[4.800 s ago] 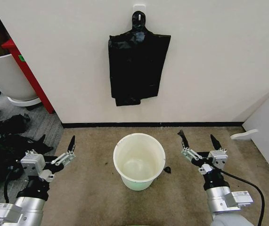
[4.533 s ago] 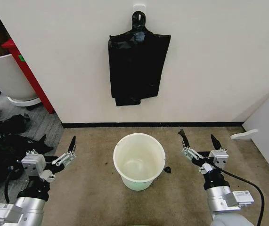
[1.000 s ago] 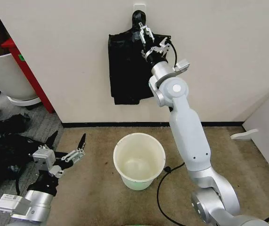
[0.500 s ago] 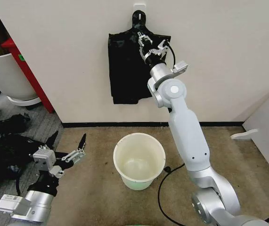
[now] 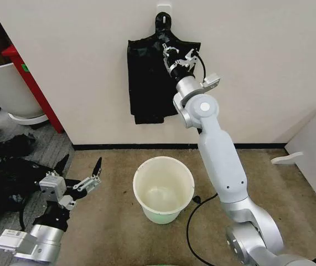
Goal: Place the garbage bag over the trash bin.
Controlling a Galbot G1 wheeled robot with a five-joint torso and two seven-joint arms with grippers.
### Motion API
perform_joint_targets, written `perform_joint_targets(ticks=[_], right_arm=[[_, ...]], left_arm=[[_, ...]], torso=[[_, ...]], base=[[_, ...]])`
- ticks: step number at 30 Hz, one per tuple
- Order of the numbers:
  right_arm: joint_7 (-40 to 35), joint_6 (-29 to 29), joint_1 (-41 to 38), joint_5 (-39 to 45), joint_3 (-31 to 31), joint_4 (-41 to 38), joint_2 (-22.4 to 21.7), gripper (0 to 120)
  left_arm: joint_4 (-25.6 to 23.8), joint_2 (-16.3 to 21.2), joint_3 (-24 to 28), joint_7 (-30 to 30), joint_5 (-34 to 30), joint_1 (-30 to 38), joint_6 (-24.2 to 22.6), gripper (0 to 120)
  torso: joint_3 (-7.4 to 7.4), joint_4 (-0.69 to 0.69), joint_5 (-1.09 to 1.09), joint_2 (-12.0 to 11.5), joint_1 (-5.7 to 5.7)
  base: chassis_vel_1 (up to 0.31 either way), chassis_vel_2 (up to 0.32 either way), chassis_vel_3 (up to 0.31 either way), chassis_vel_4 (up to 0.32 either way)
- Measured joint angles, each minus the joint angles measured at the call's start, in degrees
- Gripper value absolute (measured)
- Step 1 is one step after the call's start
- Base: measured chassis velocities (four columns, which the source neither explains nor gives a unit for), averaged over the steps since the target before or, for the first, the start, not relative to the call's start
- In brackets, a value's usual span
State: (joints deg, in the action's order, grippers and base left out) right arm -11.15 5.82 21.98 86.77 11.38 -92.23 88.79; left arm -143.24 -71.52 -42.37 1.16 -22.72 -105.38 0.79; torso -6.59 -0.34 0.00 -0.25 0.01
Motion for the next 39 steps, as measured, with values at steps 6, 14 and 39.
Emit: perform_joint_targets(ticks=[6,14,39], right_arm=[[-0.3,-0.1,1.9,0.5,-0.1,-0.8,-0.7,0],[-0.8,-0.3,4.7,0.7,-0.8,-2.2,-1.4,0],[-1.6,-0.3,13.8,-0.4,-2.7,-5.2,-4.4,0]], left_arm=[[0.0,-0.1,0.0,0.2,0.1,0.1,0.2,100],[0.0,-0.2,0.0,0.5,0.1,0.2,0.4,100],[0.0,-0.7,0.1,1.0,0.2,0.9,1.3,100]], torso=[[0.00,0.00,0.00,0.0,0.00],[0.00,0.00,0.00,0.0,0.00],[0.00,0.00,0.00,0.0,0.00]], base=[[0.000,0.000,0.000,0.000],[0.000,0.000,0.000,0.000],[0.000,0.000,0.000,0.000]])
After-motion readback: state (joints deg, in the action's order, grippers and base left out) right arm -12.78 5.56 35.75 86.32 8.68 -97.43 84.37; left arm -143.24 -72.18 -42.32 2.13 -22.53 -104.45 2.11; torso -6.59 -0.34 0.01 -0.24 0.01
